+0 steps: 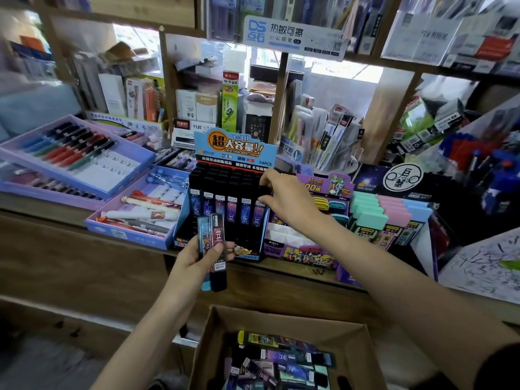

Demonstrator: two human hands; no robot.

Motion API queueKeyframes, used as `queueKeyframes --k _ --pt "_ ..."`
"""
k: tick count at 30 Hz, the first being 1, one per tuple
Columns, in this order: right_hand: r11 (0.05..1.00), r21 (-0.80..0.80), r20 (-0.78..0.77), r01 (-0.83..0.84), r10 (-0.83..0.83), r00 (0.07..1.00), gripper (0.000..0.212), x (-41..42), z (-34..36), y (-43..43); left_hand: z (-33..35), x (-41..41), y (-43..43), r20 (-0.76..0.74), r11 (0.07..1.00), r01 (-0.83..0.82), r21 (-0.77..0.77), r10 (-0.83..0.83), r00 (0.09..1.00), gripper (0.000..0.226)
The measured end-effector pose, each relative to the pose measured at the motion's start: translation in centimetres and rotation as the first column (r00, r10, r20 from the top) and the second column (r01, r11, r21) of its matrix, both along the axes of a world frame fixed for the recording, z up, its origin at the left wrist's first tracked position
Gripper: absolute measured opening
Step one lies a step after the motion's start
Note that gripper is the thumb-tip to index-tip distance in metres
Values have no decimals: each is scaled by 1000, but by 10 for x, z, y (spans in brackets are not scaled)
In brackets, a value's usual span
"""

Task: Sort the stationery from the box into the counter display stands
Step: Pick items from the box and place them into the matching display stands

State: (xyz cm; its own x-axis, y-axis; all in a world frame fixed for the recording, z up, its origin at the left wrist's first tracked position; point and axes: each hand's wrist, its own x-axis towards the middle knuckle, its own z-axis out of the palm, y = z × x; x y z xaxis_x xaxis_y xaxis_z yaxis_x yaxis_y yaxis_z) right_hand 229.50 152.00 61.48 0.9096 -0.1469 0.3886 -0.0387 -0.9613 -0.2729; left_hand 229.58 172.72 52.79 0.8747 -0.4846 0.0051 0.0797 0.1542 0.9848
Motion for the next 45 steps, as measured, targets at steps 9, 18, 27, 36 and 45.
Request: queueKeyframes --k 9,18,27,36,45 --pt "992 -124 37 -16 20 999 38 -10 2 10 6 -6 3 13 998 57 4 -57 998 28" --pt "747 633 -218 -203 423 879 27 -53 0 32 19 -14 1 123 958 272 88 -282 952 33" --pt "337 939 60 -64 24 998 14 -78 -17 13 12 -17 -4 -27 998 39 -43 -40 999 54" --pt "-36 996 73 -78 -113 991 16 -101 -70 53 21 -47 -46 -100 966 -109 -234 87 991 34" --pt "618 780 75 -101 68 995 23 -96 -29 37 22 -35 -19 202 995 -18 102 -3 979 28"
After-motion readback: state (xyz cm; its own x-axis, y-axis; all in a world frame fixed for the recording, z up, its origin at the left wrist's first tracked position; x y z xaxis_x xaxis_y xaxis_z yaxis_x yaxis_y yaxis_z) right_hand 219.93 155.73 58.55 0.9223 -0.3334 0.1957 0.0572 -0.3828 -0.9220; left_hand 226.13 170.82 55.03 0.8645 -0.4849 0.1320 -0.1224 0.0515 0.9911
